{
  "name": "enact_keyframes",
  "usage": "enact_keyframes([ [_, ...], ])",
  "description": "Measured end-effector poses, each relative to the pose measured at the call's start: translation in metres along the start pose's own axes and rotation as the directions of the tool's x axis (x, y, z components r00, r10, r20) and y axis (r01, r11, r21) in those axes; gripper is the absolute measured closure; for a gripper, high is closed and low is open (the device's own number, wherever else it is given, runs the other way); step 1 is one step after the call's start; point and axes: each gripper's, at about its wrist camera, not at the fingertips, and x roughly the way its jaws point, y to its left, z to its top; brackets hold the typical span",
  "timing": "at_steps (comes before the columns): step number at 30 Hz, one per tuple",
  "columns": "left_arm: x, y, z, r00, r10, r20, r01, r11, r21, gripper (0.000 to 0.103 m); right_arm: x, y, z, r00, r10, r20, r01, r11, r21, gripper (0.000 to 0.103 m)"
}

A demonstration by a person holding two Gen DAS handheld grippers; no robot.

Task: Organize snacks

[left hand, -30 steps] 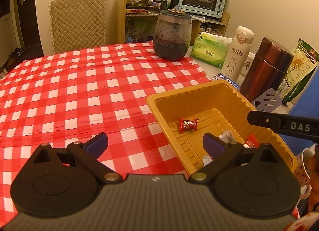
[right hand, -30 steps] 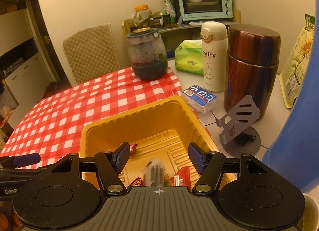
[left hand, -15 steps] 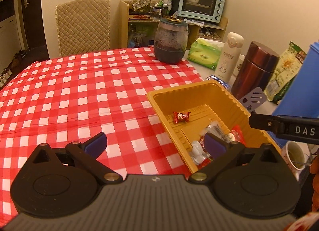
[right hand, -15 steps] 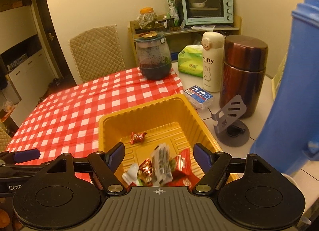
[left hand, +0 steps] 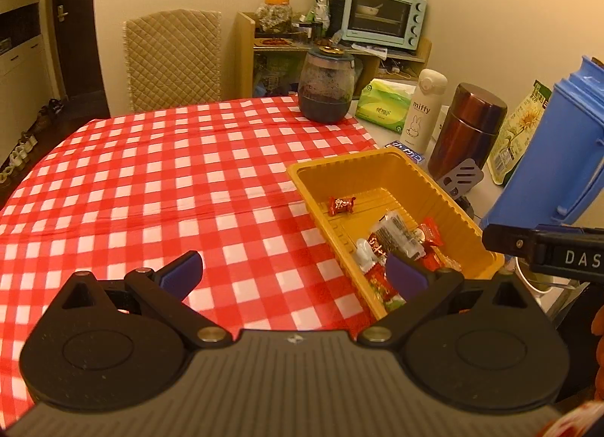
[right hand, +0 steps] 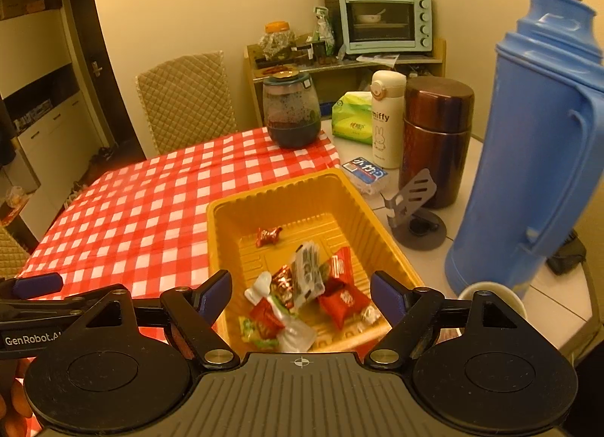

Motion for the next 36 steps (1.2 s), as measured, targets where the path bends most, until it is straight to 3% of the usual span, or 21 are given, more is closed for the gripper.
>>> enact_keyframes([
  [12,-0.06,0.015,-0.029,0.999,0.036,0.021,-0.034,0.997,-0.067,0.001,-0.049,0.026,-0.038,1.0,0.011,0.006,-0.011,0.999,-0.034,0.022],
  [36,-0.16,0.007,-0.077,0.996,0.047,0.077,-0.042,0.997,-0.063,0.0,-0.142,0.054,-0.082,0.998,0.021,0.067,-0.014,0.994,-0.108,0.022],
])
